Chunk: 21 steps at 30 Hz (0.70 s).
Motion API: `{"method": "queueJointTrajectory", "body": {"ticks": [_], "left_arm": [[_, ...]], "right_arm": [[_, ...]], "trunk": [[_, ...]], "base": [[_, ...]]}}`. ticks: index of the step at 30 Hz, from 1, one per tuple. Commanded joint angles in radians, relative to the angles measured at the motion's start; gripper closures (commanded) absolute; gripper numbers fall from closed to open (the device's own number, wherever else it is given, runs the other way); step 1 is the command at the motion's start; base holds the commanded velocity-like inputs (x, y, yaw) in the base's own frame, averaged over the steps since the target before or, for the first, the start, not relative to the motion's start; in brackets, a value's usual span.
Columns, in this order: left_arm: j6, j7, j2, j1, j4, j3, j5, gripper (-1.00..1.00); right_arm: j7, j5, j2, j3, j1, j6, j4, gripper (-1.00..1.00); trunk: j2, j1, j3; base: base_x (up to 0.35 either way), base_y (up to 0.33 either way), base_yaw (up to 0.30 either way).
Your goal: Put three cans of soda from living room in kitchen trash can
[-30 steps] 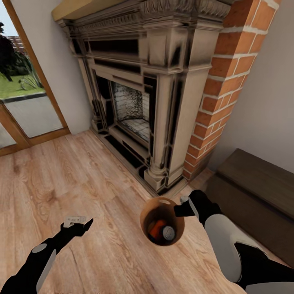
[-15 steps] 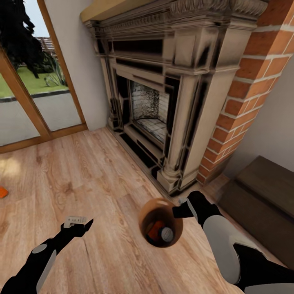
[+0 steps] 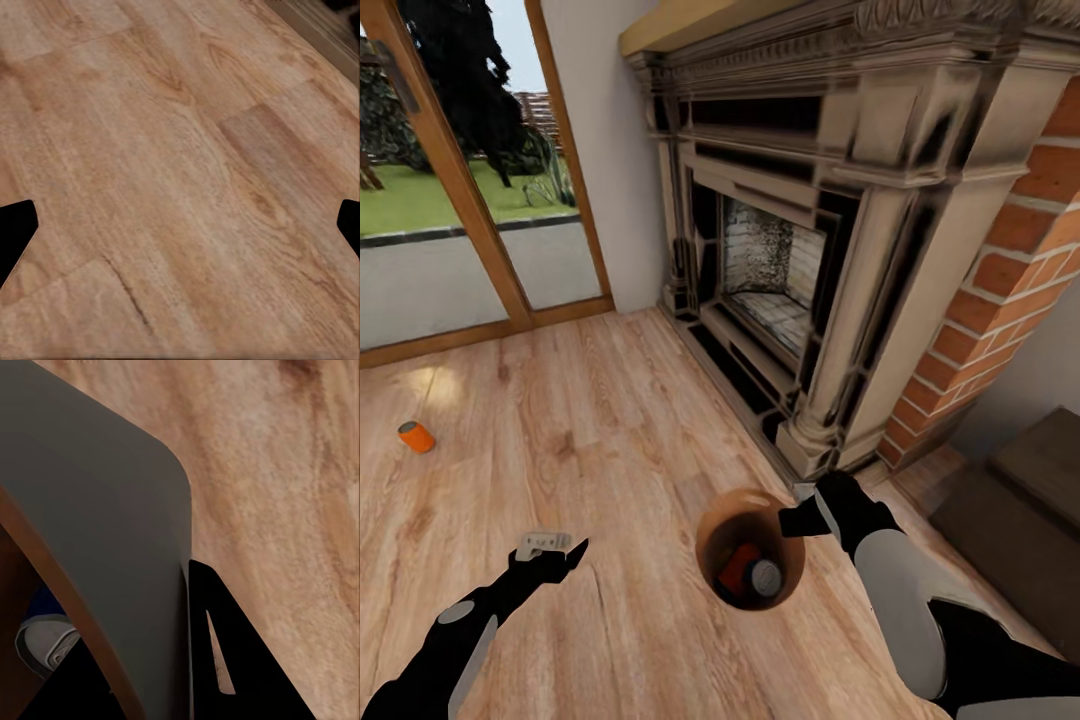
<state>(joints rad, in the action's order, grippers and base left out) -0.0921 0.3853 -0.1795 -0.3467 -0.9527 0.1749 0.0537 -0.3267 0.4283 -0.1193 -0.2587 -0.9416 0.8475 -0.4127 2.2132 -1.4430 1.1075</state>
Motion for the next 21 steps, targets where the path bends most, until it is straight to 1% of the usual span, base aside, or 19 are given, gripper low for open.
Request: {"method": "queueJointTrajectory", "body": {"ticks": [1, 7, 17, 21], "left_arm": [[0.0, 0.0, 0.0, 0.0, 0.0, 0.0, 0.0, -1.0], [0.0, 0.0, 0.0, 0.0, 0.001, 0.0, 0.0, -1.0], [0.0, 0.0, 0.0, 0.0, 0.002, 0.0, -0.004, -1.0], [0.0, -0.001, 0.0, 0.0, 0.002, 0.0, -0.007, -1.0]], "right_arm": [[-0.006, -0.022, -0.001, 0.0, 0.0, 0.004, 0.0, 1.0], [-0.006, -0.022, -0.001, 0.007, 0.0, 0.001, -0.001, 1.0], [-0.006, -0.022, -0.002, 0.007, 0.0, 0.001, -0.002, 1.0], [-0.005, -0.022, -0.002, 0.007, 0.0, 0.001, -0.002, 1.0]], "trunk": [[0.0, 0.0, 0.0], [0.0, 0.0, 0.0], [0.0, 0.0, 0.0], [0.0, 0.0, 0.0]], "base": [[0.14, 0.0, 0.248], [0.239, 0.009, 0.218], [0.318, 0.09, 0.034], [0.32, 0.113, 0.176]]}}
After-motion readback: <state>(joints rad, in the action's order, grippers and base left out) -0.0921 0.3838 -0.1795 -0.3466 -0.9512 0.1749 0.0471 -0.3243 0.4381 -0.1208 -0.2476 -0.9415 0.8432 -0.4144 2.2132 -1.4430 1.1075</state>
